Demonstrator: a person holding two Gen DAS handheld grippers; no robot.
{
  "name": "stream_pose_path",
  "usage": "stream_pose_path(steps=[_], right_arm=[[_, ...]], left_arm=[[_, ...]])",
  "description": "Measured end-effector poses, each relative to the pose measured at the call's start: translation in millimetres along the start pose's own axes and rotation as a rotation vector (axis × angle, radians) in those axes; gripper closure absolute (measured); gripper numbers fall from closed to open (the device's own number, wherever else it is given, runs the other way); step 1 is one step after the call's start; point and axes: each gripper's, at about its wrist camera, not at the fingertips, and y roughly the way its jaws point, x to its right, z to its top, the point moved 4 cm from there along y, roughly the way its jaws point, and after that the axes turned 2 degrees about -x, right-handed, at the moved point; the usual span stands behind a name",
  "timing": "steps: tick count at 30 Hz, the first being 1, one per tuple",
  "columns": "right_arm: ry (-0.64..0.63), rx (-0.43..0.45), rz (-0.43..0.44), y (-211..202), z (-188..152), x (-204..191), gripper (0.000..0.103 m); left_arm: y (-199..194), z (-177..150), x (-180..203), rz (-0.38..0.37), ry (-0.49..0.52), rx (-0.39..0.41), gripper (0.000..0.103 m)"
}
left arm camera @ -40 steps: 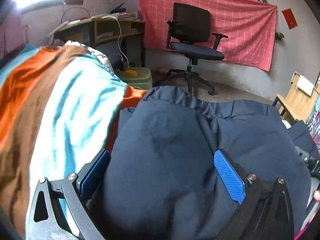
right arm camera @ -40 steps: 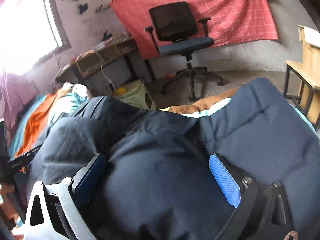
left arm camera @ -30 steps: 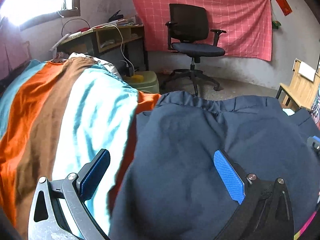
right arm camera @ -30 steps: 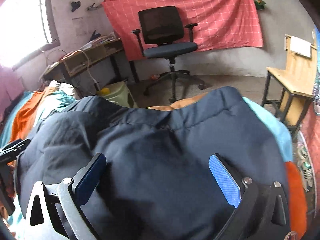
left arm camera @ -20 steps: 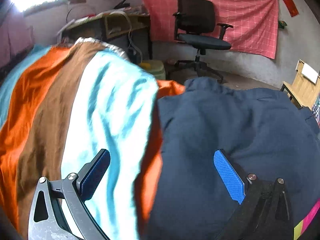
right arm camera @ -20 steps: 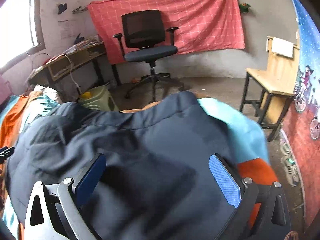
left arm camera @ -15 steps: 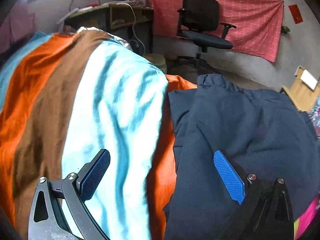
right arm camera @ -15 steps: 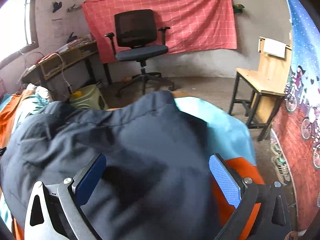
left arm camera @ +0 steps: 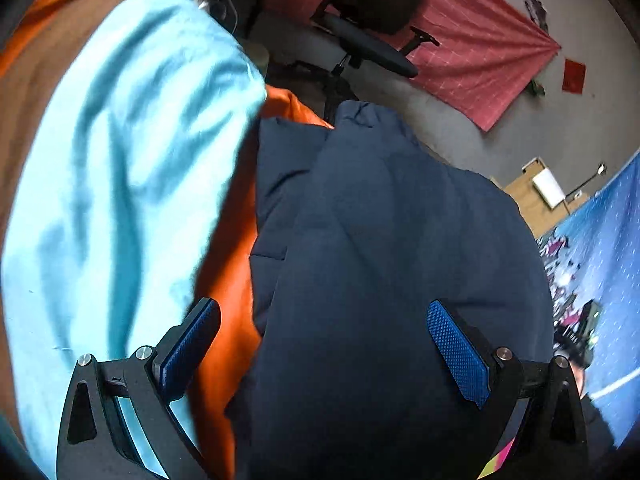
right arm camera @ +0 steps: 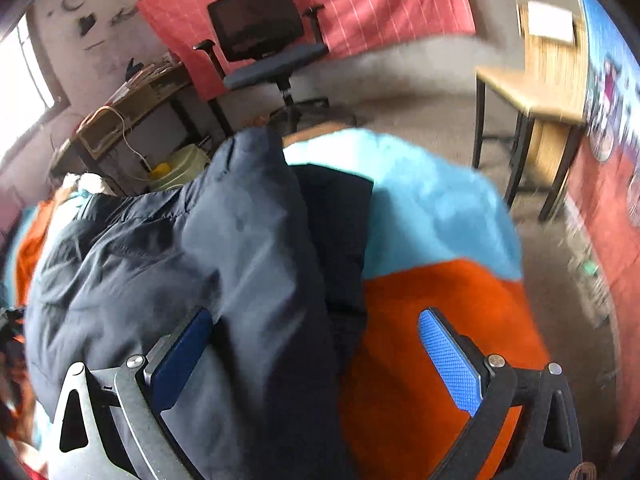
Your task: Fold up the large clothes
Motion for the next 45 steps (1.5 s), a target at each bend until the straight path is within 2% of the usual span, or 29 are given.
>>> stream_pose_path(steps=[4, 7, 10, 21, 28, 33, 37, 40, 43, 45], right_arm=[[0.066, -0.048, 0.068, 11, 0, 13, 0.0], [0.158, -0.109, 0.155, 26, -5, 26, 0.0], [0.238, -0.095, 0.236, 31, -12, 39, 0.0], [0.263, -0.069, 0.304, 33, -16, 42, 0.0], [0.324, -0.1, 0.378, 36, -10, 42, 0.0], [0.37, -0.131, 0.498, 40, -1, 26, 0.0], [0.352, -0.195, 0.448, 48, 2, 18, 0.0], [0.341, -0.203, 0.419, 49, 1, 15, 0.0], [0.314, -0.222, 0.363, 50, 1, 10, 0.0], [0.312, -0.232, 0.337, 49, 0, 6, 0.0]], left_arm=[[8, 3, 0, -0.02, 0.02, -0.022, 0.001], [18, 1, -1, -0.047, 0.03, -0.051, 0.001], [21, -4, -4, -0.082, 0.031, -0.056, 0.001], [21, 1, -19, -0.165, 0.002, -0.072, 0.001], [15, 8, -19, -0.218, -0.033, -0.064, 0.001], [23, 12, -6, -0.18, -0.009, -0.081, 0.001], [23, 13, -6, -0.151, -0.023, -0.082, 0.001], [24, 12, 3, -0.087, -0.01, -0.079, 0.002], [24, 10, 15, -0.012, -0.006, -0.064, 0.01], [23, 10, 27, 0.045, 0.011, -0.04, 0.021]])
